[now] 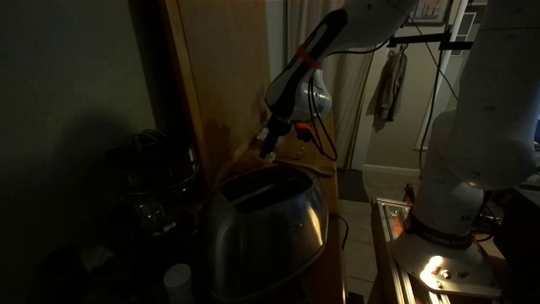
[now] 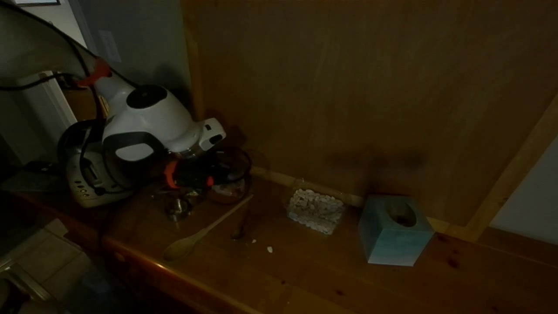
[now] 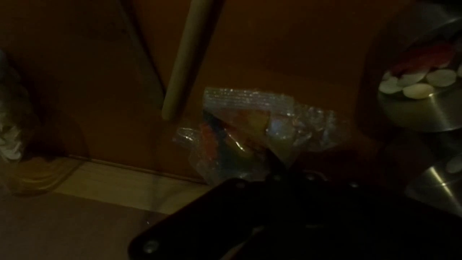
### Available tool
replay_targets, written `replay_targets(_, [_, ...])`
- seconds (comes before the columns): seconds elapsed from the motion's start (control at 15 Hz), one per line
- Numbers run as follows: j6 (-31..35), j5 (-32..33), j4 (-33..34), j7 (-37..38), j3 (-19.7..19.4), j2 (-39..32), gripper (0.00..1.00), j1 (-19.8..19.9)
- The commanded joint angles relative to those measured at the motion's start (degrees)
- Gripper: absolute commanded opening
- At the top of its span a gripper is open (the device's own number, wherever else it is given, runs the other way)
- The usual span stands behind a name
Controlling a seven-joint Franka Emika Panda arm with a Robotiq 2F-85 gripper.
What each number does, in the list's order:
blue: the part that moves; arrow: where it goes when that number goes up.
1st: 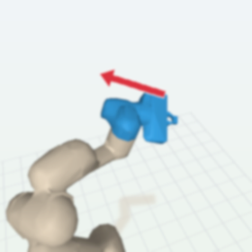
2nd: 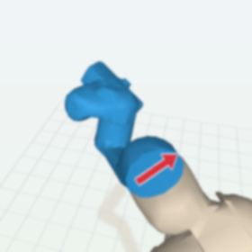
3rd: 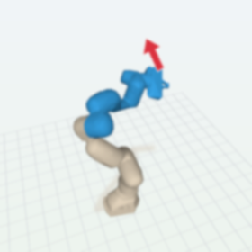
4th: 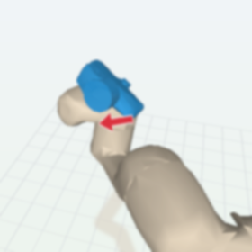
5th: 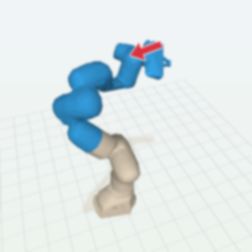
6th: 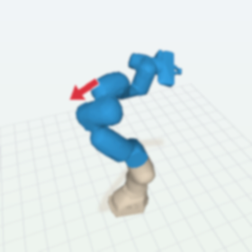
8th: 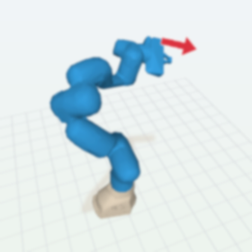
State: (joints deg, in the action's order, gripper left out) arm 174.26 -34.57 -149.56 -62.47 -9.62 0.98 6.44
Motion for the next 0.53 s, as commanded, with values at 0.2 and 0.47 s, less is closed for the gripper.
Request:
replay_targets(0.2, [2.07,0.3,0.9,1.93,0.74,-2.65,0.3,-0.82])
replay_targets(0.47, [2.38,1.08,0.84,2.74,0.94,-1.39,0.55,-1.2])
